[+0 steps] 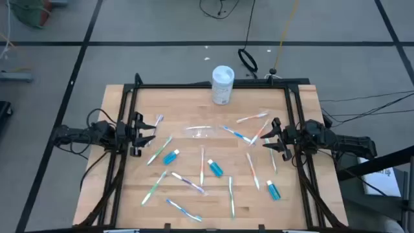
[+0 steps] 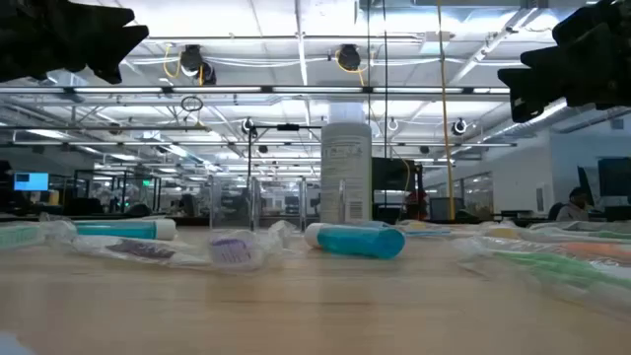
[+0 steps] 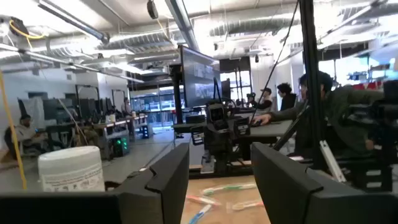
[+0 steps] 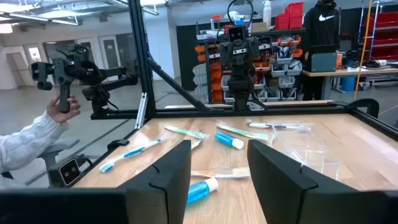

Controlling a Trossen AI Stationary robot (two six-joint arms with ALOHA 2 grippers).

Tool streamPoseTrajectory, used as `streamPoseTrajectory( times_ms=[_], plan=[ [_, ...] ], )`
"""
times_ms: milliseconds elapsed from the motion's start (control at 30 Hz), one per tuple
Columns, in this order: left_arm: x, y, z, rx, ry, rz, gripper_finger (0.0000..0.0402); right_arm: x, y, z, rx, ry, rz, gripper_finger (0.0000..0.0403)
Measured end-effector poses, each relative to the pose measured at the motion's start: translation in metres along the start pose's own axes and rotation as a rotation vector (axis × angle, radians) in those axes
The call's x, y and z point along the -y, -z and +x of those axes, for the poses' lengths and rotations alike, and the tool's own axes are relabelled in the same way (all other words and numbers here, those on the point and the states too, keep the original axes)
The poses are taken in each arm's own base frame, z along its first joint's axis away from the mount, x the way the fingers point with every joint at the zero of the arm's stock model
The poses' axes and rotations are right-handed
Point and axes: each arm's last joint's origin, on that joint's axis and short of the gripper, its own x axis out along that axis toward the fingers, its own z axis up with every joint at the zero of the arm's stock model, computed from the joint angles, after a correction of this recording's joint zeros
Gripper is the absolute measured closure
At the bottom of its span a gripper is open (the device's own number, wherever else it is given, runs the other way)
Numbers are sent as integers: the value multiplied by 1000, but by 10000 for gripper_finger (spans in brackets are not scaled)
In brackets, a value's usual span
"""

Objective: Pick & Place toothbrushing station

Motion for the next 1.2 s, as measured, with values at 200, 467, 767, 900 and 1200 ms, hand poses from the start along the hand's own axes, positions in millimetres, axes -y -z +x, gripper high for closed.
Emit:
streamPoseTrajectory(
  times_ms=[200, 467, 767, 900, 1200],
  plan=[
    [0, -1, 0, 14, -1, -63, 222, 0, 0, 0, -1, 0, 0, 252],
    [-1, -5, 0, 50, -18, 115, 222, 0, 0, 0, 1, 0, -4, 252],
    [3, 22, -2, -229, 17, -44, 222, 0, 0, 0, 1, 0, 8, 252],
    [3, 26, -3, -270, 21, -46, 222, 0, 0, 0, 1, 0, 7, 252],
    [1, 27, -3, -289, -78, -94, 222, 0, 0, 0, 1, 0, 0, 252]
  ],
)
